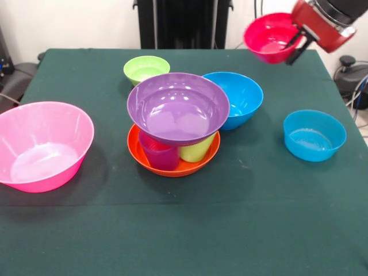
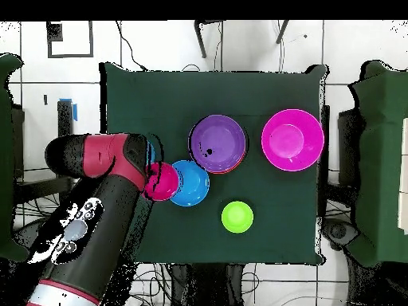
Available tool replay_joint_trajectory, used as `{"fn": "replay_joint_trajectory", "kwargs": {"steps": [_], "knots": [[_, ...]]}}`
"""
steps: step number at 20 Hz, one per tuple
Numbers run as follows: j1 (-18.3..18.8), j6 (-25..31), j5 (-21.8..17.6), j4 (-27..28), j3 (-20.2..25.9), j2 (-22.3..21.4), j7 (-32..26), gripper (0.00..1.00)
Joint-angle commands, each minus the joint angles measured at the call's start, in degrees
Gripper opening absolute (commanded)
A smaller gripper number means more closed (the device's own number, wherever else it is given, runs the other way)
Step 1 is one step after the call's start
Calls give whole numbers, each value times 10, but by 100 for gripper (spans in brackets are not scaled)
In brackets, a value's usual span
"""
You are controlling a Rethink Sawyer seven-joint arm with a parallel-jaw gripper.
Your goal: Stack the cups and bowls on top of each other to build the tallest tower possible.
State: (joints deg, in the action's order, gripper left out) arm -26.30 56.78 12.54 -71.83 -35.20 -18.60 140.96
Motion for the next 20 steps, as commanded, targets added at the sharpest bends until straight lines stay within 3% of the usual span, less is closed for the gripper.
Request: {"fn": "replay_joint_trajectory", "kwargs": {"steps": [1,13,20], "knots": [[43,-20,-104,107,-15,49,-28,0],[101,-37,-168,170,11,67,-73,0],[124,-79,-175,186,39,106,-52,0]]}}
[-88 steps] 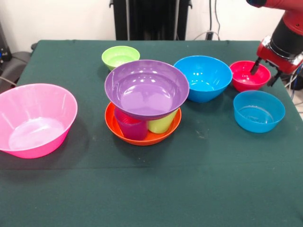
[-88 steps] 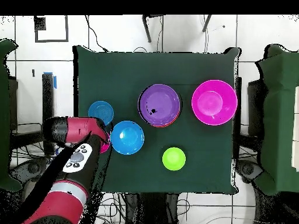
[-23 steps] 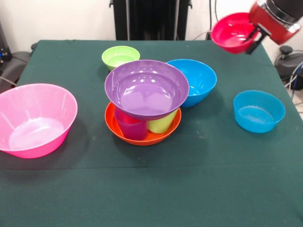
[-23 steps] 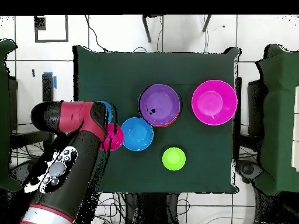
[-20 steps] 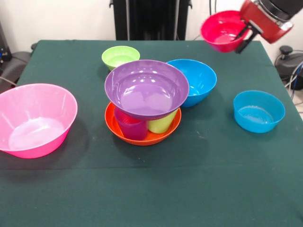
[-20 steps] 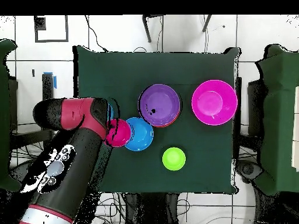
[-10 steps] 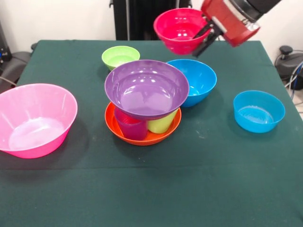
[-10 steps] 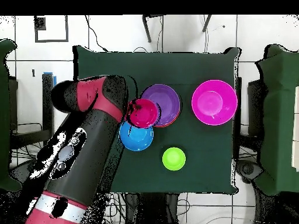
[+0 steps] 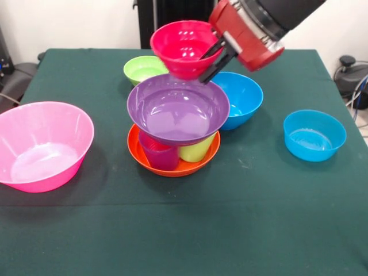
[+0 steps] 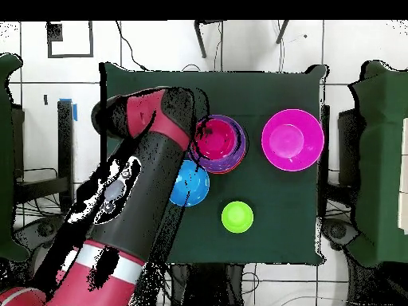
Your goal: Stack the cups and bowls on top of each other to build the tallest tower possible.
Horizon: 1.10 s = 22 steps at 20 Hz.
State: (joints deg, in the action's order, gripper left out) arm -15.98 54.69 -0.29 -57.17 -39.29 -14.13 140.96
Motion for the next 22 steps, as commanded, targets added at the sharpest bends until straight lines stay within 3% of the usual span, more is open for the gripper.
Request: {"fn": "replay_joint_trajectory", "kwargs": {"steps": [1,16,22], "knots": [[23,-62,-46,40,83,65,-49,0],[36,-62,-30,8,125,53,-78,0],[31,-74,-49,3,116,56,-77,0]]}}
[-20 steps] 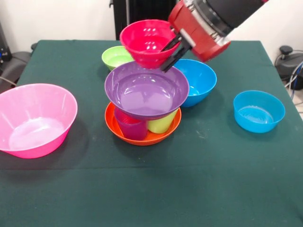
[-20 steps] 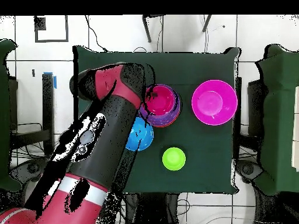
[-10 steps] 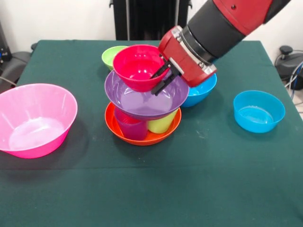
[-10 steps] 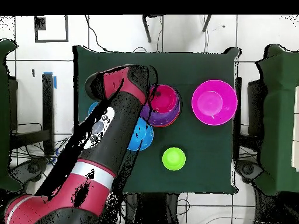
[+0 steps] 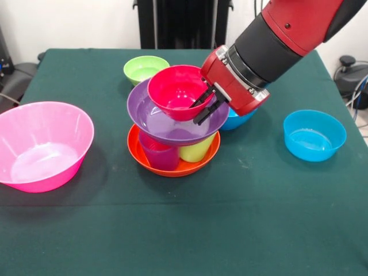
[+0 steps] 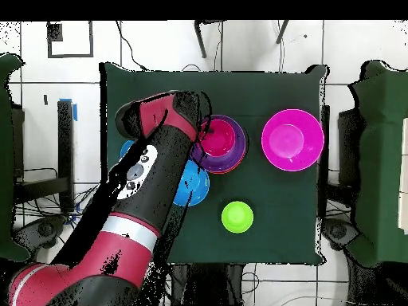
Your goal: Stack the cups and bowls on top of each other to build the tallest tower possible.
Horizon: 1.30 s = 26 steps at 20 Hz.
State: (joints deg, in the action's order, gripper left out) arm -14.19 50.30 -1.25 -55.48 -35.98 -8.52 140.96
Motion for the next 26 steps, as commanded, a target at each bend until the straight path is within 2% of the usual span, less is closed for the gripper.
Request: {"fn": "replay_joint_trajectory", "kwargs": {"steps": [1,11,26], "knots": [[13,-32,-43,-15,80,0,-79,0],[11,-40,-62,-24,74,0,-79,0],[0,-74,-60,-68,87,-8,-45,0]]}}
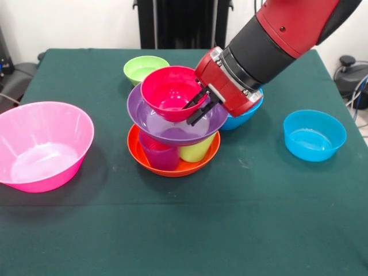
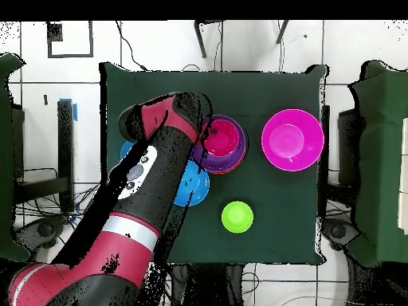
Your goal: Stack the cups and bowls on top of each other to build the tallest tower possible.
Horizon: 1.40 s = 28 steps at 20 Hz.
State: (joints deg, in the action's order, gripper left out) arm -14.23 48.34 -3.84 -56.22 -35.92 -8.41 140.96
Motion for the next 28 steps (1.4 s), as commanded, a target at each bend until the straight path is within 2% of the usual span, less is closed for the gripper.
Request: {"fn": "replay_joint_trajectory", "kwargs": {"steps": [1,16,28], "knots": [[-1,-57,-34,-63,87,-10,-45,0],[-5,-87,-35,-118,100,-34,-58,0],[-9,-93,-39,-99,95,-26,-43,0]]}}
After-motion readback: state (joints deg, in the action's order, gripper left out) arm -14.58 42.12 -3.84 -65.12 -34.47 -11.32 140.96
